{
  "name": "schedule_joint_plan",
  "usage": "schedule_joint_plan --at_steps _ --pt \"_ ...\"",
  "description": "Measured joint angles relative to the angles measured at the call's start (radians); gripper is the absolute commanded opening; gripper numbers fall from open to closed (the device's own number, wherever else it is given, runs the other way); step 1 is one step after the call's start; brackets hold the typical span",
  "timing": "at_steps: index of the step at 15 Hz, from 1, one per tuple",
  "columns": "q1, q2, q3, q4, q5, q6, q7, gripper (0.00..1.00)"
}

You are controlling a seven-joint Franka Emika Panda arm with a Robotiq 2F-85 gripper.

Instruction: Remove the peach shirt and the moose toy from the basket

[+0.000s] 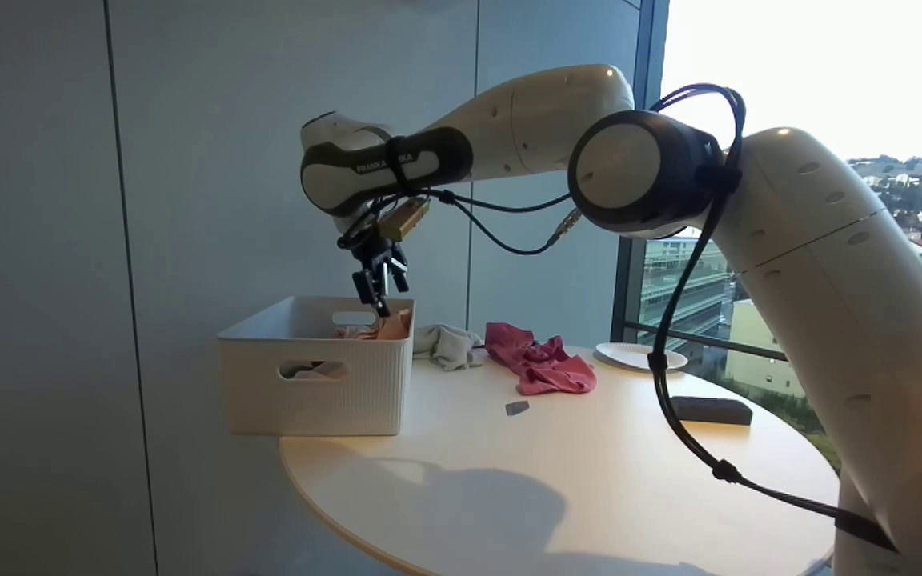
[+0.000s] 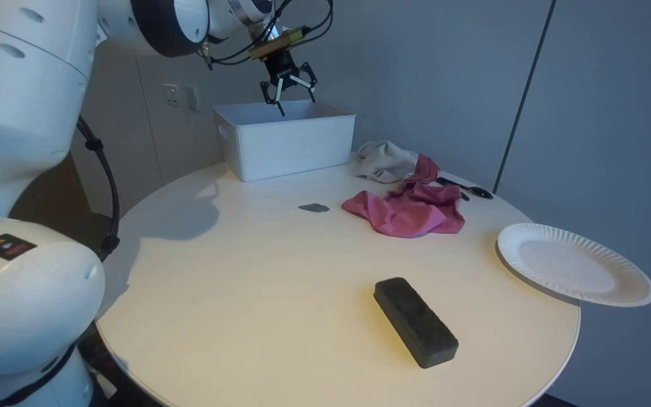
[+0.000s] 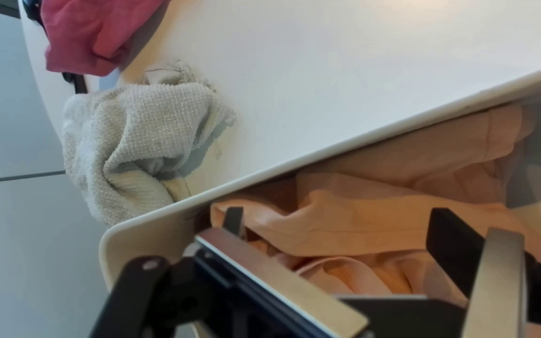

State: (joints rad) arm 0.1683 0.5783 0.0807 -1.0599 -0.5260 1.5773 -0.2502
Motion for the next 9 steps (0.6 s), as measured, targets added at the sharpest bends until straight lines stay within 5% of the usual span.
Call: schedule_joint_plan --at_steps 9 --pt "-0.027 0.135 -0.006 0.08 0.058 0.05 -0.191 1.0"
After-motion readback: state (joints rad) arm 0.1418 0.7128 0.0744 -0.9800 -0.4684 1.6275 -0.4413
